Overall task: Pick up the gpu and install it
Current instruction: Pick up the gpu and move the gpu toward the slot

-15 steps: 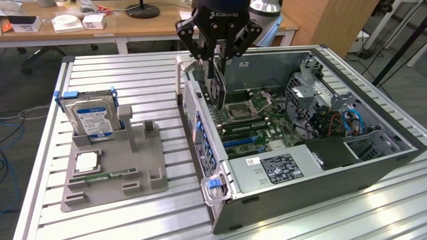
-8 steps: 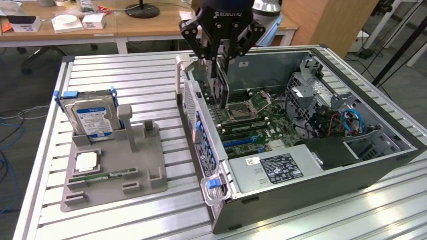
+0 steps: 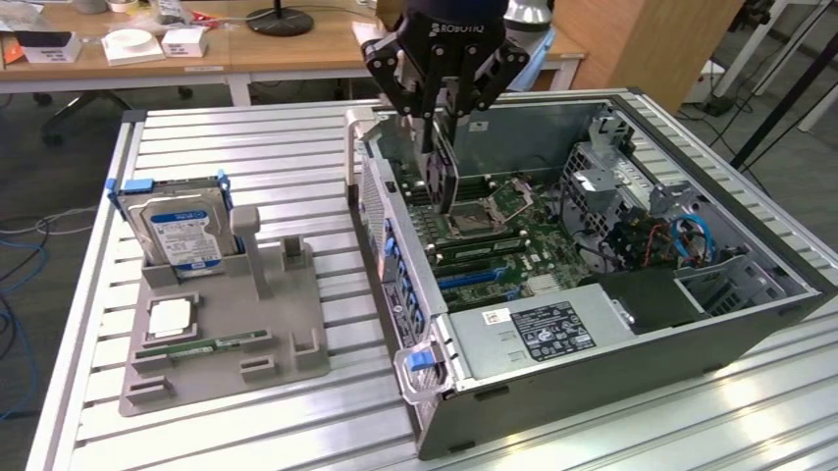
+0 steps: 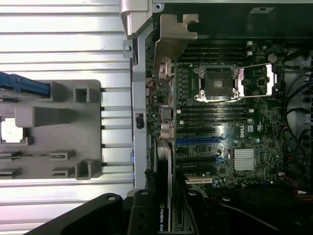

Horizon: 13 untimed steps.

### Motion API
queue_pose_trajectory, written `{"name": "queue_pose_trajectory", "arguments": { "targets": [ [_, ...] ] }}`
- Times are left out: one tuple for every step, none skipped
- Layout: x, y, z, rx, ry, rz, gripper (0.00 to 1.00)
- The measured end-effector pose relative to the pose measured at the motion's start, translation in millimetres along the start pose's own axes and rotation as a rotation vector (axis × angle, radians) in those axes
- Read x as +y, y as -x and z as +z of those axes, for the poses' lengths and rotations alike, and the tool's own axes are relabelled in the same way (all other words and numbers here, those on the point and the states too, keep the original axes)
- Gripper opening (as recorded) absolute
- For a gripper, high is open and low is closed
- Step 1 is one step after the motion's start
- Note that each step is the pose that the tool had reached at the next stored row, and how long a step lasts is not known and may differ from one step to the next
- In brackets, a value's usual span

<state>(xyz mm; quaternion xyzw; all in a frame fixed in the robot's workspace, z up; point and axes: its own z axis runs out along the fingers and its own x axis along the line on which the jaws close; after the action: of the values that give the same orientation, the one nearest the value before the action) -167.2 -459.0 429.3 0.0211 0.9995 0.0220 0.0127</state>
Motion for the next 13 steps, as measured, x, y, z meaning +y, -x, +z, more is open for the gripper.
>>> {"name": "queue_pose_trajectory", "arguments": {
  "targets": [
    [0.0, 1.1, 0.0, 0.0, 0.0, 0.0, 0.26],
    [0.1, 2.1, 0.1, 0.0, 0.0, -0.001, 0.26],
    [0.1, 3.1, 0.1, 0.0, 0.0, -0.001, 0.26],
    [0.2, 4.1, 0.1, 0.0001, 0.0, -0.001, 0.26],
    [0.2, 4.9, 0.2, 0.0, 0.0001, -0.002, 0.26],
    [0.2, 5.9, 0.2, 0.0001, 0.0001, -0.002, 0.26],
    [0.3, 7.1, 0.2, 0.0001, 0.0, -0.002, 0.26],
    [0.3, 8.3, 0.2, 0.0001, 0.0, -0.002, 0.26],
    [0.4, 9.6, 0.3, 0.0002, 0.0001, -0.003, 0.26],
    [0.4, 10.9, 0.3, 0.0002, 0.0, -0.003, 0.26],
    [0.5, 12.1, 0.3, 0.0002, 0.0001, -0.003, 0.26],
    [0.6, 13.2, 0.4, 0.0002, 0.0001, -0.003, 0.26],
    [0.6, 14.4, 0.4, 0.0002, 0.0001, -0.003, 0.26]
  ]
}}
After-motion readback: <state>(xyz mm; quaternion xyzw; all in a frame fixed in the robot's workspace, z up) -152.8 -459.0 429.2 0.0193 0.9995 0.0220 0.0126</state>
